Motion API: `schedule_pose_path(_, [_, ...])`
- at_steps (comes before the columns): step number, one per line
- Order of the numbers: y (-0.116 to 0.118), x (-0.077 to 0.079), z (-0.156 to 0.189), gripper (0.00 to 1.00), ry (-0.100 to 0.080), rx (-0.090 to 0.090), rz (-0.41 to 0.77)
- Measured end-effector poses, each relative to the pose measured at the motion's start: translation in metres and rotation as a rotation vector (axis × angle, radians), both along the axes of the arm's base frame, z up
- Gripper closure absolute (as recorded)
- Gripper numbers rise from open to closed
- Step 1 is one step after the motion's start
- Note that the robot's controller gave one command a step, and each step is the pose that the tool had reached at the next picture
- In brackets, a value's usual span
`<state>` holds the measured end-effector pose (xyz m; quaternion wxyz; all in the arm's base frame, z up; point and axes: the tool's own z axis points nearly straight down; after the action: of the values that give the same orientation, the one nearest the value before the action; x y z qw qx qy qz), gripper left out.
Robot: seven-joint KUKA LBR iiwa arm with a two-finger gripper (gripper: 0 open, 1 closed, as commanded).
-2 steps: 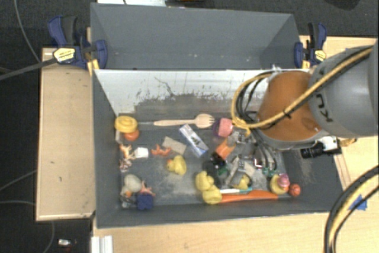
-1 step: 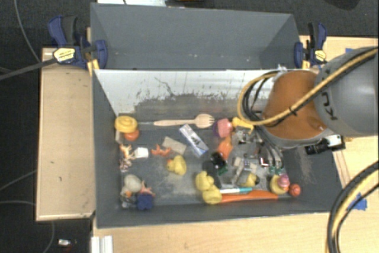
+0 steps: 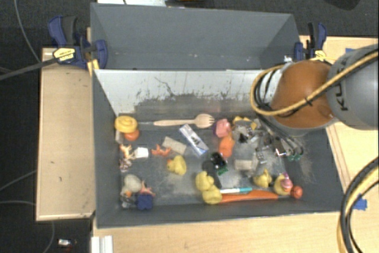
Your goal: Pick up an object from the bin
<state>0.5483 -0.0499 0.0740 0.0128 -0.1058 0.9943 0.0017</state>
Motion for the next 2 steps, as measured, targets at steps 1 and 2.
schedule_pose_path(1, [-0.026,-0.016,-0.002,0.00,0.001,0.001,-0.041])
schedule_pose_path(2, [-0.020,-0.037,-0.002,0.00,0.001,0.007,-0.244])
